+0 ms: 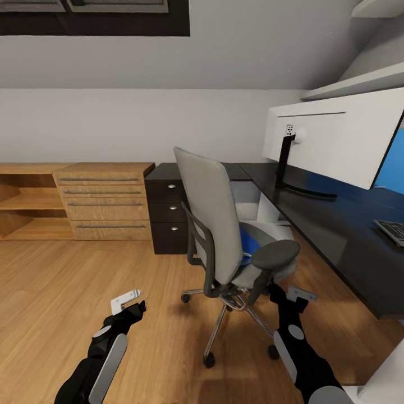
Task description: In the bedroom, organize the workspace by keeping the computer under the desk, ensuring the monitor is on the desk, placing the keyboard on the desk next to the monitor, placing the mouse on the desk next to the keyboard, moving the folder from the swivel chair onto the desk next to the mouse, stacking the notebook on top of the folder with the pen on top of the notebook, and positioning the swivel chair next to the desk.
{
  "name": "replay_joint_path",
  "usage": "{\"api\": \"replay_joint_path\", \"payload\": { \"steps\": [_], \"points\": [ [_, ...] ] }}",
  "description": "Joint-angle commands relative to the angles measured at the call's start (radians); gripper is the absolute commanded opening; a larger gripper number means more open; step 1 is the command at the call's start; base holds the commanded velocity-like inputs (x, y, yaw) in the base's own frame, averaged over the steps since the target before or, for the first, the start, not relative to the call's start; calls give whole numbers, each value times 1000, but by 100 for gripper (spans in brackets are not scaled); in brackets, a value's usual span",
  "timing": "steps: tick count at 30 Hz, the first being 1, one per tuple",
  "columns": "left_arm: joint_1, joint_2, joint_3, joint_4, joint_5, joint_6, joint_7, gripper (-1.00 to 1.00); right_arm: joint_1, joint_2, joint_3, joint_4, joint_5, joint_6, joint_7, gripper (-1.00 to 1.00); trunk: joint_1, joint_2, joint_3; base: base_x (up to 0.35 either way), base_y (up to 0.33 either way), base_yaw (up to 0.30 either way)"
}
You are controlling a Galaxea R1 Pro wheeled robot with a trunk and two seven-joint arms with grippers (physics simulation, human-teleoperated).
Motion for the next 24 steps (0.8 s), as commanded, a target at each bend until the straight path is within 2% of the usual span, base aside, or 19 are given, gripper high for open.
{"api": "replay_joint_path", "payload": {
  "steps": [1,7,14,24],
  "points": [
    [-1,0,-2,0,10,2,8,100,0,1,-1,0,-10,-6,2,100,0,0,-1,0,0,266],
    [-1,0,-2,0,11,2,8,100,0,3,1,0,-8,-6,2,100,0,0,-1,-19,7,273],
    [-1,0,-2,0,11,2,8,100,0,7,4,4,-8,-11,2,100,0,0,-1,-200,138,276],
    [-1,-1,-3,10,11,2,10,100,0,17,13,5,-6,-11,2,100,0,0,-1,-14,10,276]
  ]
}}
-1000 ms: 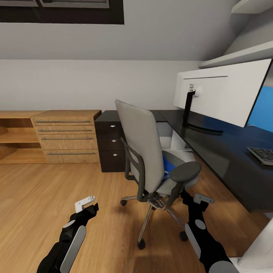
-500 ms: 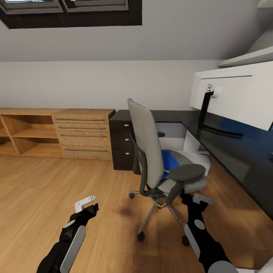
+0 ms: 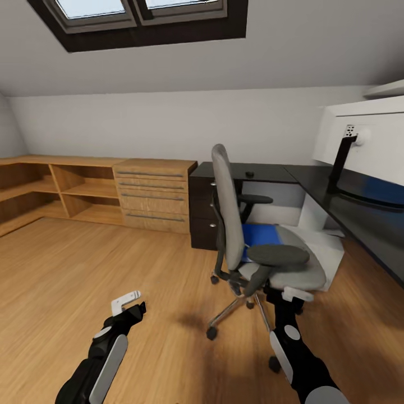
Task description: In the bedroom, organize the workspace by keeping the computer under the desk, ensuring the monitor is on the desk, placing the keyboard on the desk next to the monitor, placing the mouse on the desk next to the keyboard, moving the folder from the swivel chair onto the desk next to the mouse, stacking the notebook on top of the folder with the pen on top of the notebook, and positioning the swivel chair next to the desk.
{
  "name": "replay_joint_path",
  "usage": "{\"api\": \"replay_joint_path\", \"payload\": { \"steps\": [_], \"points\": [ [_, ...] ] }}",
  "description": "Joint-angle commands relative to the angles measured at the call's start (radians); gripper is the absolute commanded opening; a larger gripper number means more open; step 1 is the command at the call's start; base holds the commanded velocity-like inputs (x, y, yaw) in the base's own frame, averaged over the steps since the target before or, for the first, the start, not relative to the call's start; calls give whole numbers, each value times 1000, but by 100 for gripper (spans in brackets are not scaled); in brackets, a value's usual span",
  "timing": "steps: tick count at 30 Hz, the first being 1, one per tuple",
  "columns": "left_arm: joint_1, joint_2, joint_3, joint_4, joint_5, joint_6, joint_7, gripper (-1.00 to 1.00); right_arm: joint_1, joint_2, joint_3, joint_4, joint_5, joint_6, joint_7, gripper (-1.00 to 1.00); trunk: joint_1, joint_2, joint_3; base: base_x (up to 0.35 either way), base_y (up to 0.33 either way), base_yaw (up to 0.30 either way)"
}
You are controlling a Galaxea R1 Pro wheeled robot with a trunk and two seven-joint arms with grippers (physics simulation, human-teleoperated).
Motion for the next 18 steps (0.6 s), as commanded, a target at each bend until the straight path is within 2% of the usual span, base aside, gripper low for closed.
{"api": "replay_joint_path", "payload": {
  "steps": [1,10,12,15,18],
  "points": [
    [-1,0,-2,2,9,2,8,100,0,0,1,0,-9,-6,2,100,0,0,-1,0,0,276],
    [-1,-1,-9,8,8,1,8,100,0,1,4,0,-9,-6,3,100,0,0,-5,0,0,236],
    [-1,-2,-19,8,8,1,9,100,0,1,4,0,-8,-6,2,100,0,0,-6,0,0,66],
    [-1,-1,-55,8,8,-1,9,100,0,0,3,0,-6,-6,2,100,0,0,-6,0,0,0],
    [-1,-1,-70,8,8,-2,10,100,0,-1,2,0,-6,-5,2,100,0,0,-6,0,0,-191]
  ]
}}
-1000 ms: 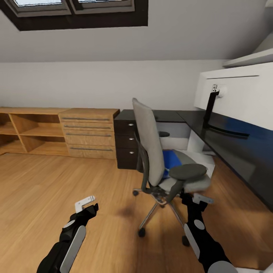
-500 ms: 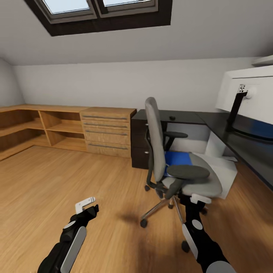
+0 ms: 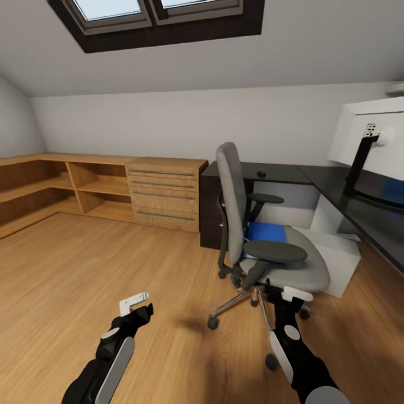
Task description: In the bedroom, organize the workspace by keeping the computer under the desk, ensuring the monitor is on the desk, placing the keyboard on the desk next to the monitor, placing the mouse on the desk next to the keyboard, moving the folder from the swivel chair onto the desk next to the mouse, stacking the notebook on top of the folder with the pen on top of the notebook, and positioning the swivel chair next to the desk.
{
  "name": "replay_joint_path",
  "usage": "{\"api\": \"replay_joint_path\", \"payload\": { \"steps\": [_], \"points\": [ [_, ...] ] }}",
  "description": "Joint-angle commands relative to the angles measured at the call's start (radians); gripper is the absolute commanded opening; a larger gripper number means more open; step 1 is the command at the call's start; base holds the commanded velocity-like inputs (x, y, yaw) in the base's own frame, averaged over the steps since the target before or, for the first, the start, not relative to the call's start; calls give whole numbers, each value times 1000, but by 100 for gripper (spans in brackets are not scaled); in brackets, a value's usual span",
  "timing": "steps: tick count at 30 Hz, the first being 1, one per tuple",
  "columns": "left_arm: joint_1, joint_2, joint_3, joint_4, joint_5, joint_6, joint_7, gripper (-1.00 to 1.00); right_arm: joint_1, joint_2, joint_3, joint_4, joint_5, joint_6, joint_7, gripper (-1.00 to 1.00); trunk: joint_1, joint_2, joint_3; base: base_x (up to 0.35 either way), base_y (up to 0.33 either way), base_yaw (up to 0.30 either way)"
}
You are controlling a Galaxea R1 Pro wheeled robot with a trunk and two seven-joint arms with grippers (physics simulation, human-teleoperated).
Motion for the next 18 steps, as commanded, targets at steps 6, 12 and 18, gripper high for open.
{"api": "replay_joint_path", "payload": {
  "steps": [6,12,18],
  "points": [
    [0,0,-16,-1,10,1,9,100,-1,0,-2,1,-12,-6,2,100,0,0,-1,0,0,-276],
    [0,1,-17,0,10,1,9,100,-1,-5,-8,1,-17,-8,2,100,0,0,-1,0,0,-294],
    [0,3,-15,0,9,1,9,100,-1,-8,-88,1,-22,-6,3,100,0,0,-1,0,0,-296]
  ]
}}
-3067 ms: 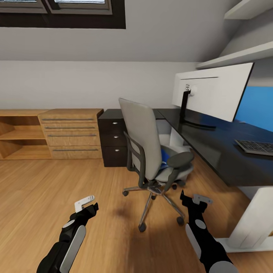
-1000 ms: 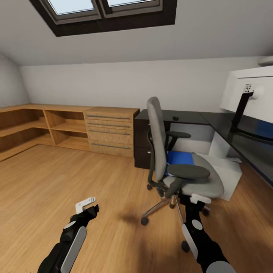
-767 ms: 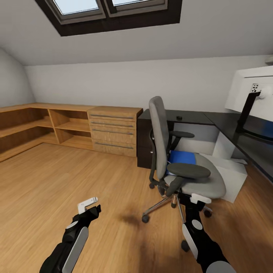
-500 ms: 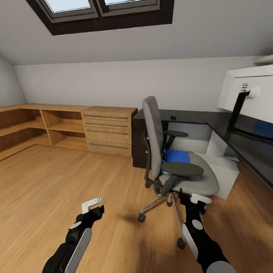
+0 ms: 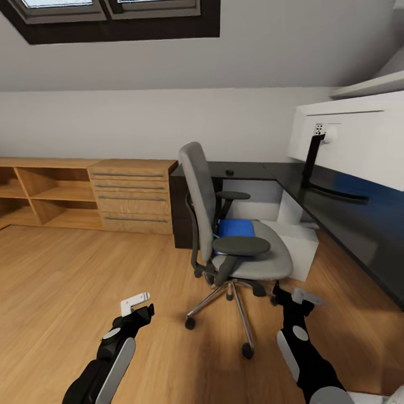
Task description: In the bedroom, organize the workspace by keeping the computer under the desk, ensuring the monitor is on the desk, placing the keyboard on the desk next to the monitor, placing the mouse on the desk next to the keyboard, moving the folder from the swivel chair onto the desk next to the mouse, stacking the notebook on top of the folder with the pen on top of the notebook, and positioning the swivel chair next to the desk.
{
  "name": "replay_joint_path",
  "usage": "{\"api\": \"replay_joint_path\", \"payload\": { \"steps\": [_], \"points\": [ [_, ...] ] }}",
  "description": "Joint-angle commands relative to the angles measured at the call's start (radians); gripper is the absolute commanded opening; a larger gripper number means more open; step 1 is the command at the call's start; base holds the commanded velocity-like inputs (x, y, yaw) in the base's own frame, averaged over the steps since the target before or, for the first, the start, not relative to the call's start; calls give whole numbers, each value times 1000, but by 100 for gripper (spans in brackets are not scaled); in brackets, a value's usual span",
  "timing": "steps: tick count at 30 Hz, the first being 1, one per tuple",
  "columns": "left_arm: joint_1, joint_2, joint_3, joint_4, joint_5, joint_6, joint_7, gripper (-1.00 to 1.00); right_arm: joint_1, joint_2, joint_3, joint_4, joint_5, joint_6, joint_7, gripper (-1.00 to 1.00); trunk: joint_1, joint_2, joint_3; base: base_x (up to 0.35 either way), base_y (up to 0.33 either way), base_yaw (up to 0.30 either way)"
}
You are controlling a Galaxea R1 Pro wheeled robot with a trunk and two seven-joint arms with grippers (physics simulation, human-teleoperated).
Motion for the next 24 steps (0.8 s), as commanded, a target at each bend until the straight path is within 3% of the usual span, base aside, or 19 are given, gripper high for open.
{"api": "replay_joint_path", "payload": {
  "steps": [1,3,9,14,24],
  "points": [
    [0,1,-1,-2,10,2,9,100,-1,1,-14,1,-11,-6,3,100,0,0,-1,0,0,-297],
    [0,1,-1,-2,10,2,9,100,-1,1,-49,1,-12,-5,5,100,0,0,-1,0,0,-297],
    [0,5,2,-2,10,2,8,100,-1,1,-97,1,-42,-3,10,100,0,0,-1,0,0,-286],
    [0,24,2,-2,10,1,7,100,-1,8,-95,-5,-76,-7,13,100,0,0,-1,0,0,-76],
    [0,28,3,-3,10,2,7,100,-1,10,-91,-3,-80,-8,14,100,0,0,-1,0,0,-4]
  ]
}}
